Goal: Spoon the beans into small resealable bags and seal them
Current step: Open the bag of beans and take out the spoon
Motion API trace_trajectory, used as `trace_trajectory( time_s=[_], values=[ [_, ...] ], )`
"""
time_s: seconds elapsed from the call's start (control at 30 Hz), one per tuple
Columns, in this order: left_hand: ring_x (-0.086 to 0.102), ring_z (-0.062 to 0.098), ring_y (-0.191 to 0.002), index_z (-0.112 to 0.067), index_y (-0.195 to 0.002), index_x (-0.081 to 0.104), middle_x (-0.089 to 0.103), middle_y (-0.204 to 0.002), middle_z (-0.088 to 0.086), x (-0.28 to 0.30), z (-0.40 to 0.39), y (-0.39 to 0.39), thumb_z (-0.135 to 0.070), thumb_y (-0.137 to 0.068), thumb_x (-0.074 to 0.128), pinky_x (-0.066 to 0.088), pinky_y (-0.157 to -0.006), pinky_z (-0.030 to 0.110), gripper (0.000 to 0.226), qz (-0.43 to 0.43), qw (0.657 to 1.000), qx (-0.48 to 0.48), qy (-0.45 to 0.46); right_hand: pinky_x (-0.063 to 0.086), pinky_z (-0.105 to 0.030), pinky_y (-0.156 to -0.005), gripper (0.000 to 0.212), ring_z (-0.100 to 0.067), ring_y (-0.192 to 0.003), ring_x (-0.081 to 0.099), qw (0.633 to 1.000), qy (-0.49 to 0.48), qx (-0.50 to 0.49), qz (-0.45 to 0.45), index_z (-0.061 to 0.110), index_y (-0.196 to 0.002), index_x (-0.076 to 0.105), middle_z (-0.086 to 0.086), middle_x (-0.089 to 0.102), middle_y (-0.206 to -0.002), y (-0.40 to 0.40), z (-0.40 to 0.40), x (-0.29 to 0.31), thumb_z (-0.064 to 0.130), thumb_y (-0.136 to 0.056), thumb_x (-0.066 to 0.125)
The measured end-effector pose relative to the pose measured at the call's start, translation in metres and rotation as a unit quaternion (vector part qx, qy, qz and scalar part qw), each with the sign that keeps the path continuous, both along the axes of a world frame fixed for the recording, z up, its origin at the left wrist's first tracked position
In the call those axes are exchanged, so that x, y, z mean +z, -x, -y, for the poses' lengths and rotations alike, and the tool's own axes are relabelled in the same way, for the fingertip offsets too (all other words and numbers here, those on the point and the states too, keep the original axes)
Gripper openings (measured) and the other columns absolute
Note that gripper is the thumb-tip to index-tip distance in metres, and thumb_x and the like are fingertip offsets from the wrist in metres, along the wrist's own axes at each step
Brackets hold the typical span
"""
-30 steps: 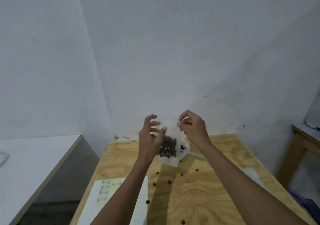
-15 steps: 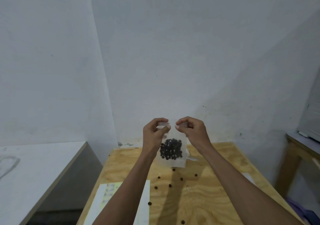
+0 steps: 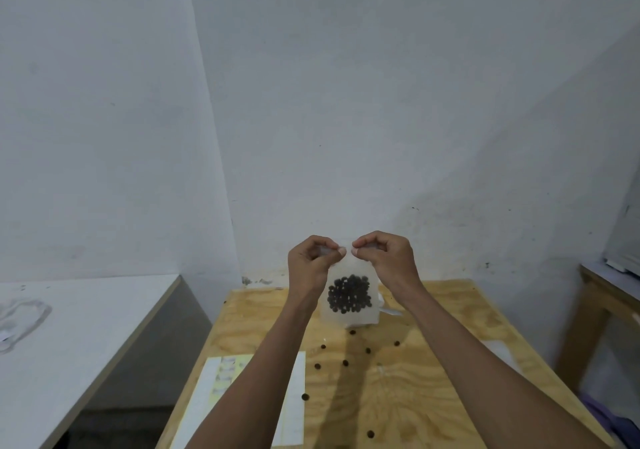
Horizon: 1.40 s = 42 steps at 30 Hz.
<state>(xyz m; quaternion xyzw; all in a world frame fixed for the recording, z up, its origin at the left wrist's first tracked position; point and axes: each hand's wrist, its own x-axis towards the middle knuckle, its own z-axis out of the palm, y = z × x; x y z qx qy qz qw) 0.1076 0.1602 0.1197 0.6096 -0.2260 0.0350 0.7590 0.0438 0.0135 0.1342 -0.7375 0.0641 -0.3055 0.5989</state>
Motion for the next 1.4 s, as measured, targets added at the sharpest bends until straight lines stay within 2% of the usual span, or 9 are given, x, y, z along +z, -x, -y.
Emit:
trace_trajectory(
  time_s=[0.17,0.3,0.4,0.63,0.8,1.0,1.13,1.23,1.4],
  values=[
    [0.068,0.015,-0.072,0.0,-0.082,0.072,0.073,-0.076,0.006,-0.001,-0.006,-0.003,0.003,-0.077,0.082,0.056,-0.072,0.035,0.011,-0.019,1.0,-0.013,-0.001,0.052,-0.019,-0.07,0.01,-0.001,-0.079,0.07,1.0,-0.021,0.015,-0.015,0.019,-0.086,0.083,0.005,0.079,-0.085,-0.001,0.003,-0.003,0.011,-0.08,0.084],
    [0.069,0.014,-0.072,-0.003,-0.081,0.074,0.073,-0.079,0.012,0.001,-0.014,-0.009,0.004,-0.077,0.08,0.055,-0.069,0.028,0.01,-0.021,0.999,-0.029,-0.029,0.056,-0.026,-0.078,0.016,-0.007,-0.079,0.071,0.998,-0.021,0.05,-0.035,0.018,-0.093,0.083,0.004,0.08,-0.089,0.001,0.011,-0.003,0.006,-0.083,0.081],
    [0.072,0.014,-0.075,-0.003,-0.086,0.075,0.077,-0.082,0.008,0.0,-0.017,-0.01,0.008,-0.083,0.073,0.056,-0.07,0.026,0.012,-0.021,0.997,-0.053,-0.045,0.056,-0.024,-0.077,0.018,-0.007,-0.077,0.072,0.998,-0.008,0.052,-0.045,0.015,-0.096,0.083,0.003,0.081,-0.089,0.002,0.014,-0.004,0.003,-0.084,0.078],
    [0.073,0.022,-0.087,-0.002,-0.098,0.077,0.077,-0.095,0.014,-0.008,-0.016,-0.012,0.001,-0.091,0.069,0.059,-0.075,0.031,0.011,-0.032,0.996,-0.076,-0.046,0.053,-0.018,-0.069,0.015,-0.008,-0.081,0.072,0.998,-0.006,0.054,-0.034,0.016,-0.096,0.083,0.002,0.08,-0.089,0.004,0.014,-0.012,0.008,-0.083,0.081],
    [0.072,0.03,-0.086,0.004,-0.095,0.075,0.075,-0.095,0.024,-0.011,-0.01,-0.005,0.009,-0.084,0.072,0.06,-0.076,0.036,0.012,-0.006,0.996,-0.088,-0.031,0.057,-0.026,-0.083,0.011,-0.012,-0.092,0.074,0.999,0.01,0.046,-0.026,0.017,-0.092,0.084,0.003,0.08,-0.09,0.004,0.008,-0.014,0.012,-0.082,0.083],
    [0.072,0.025,-0.073,-0.004,-0.084,0.078,0.075,-0.079,0.017,-0.015,-0.004,0.0,0.004,-0.08,0.079,0.058,-0.07,0.031,0.008,-0.009,0.999,-0.039,-0.026,0.056,-0.022,-0.081,0.011,-0.009,-0.086,0.075,0.999,-0.016,0.033,-0.026,0.014,-0.089,0.084,0.003,0.08,-0.085,0.003,0.003,-0.017,0.009,-0.079,0.084],
    [0.074,0.021,-0.079,-0.003,-0.091,0.079,0.077,-0.085,0.012,-0.018,-0.01,-0.007,0.005,-0.085,0.074,0.059,-0.071,0.029,0.011,-0.026,0.997,-0.047,-0.047,0.057,-0.021,-0.078,0.017,-0.013,-0.093,0.075,0.995,-0.032,0.072,-0.057,0.015,-0.095,0.083,0.002,0.081,-0.091,0.005,0.013,-0.022,0.003,-0.085,0.078],
    [0.075,0.026,-0.086,-0.001,-0.1,0.078,0.078,-0.093,0.016,-0.023,-0.012,-0.009,0.005,-0.092,0.067,0.061,-0.075,0.031,0.015,-0.038,0.995,-0.072,-0.06,0.061,-0.027,-0.086,0.022,-0.02,-0.095,0.076,0.992,-0.021,0.094,-0.082,0.014,-0.101,0.082,-0.002,0.081,-0.093,0.008,0.02,-0.025,-0.002,-0.088,0.072],
    [0.076,0.031,-0.087,0.0,-0.1,0.076,0.076,-0.099,0.022,-0.032,-0.006,-0.004,0.006,-0.096,0.062,0.063,-0.08,0.037,0.016,-0.071,0.991,-0.103,-0.046,0.06,-0.025,-0.071,0.019,-0.026,-0.09,0.077,0.995,-0.066,0.05,-0.052,0.011,-0.099,0.082,-0.005,0.08,-0.091,0.012,0.016,-0.039,-0.002,-0.087,0.074]
  ],
)
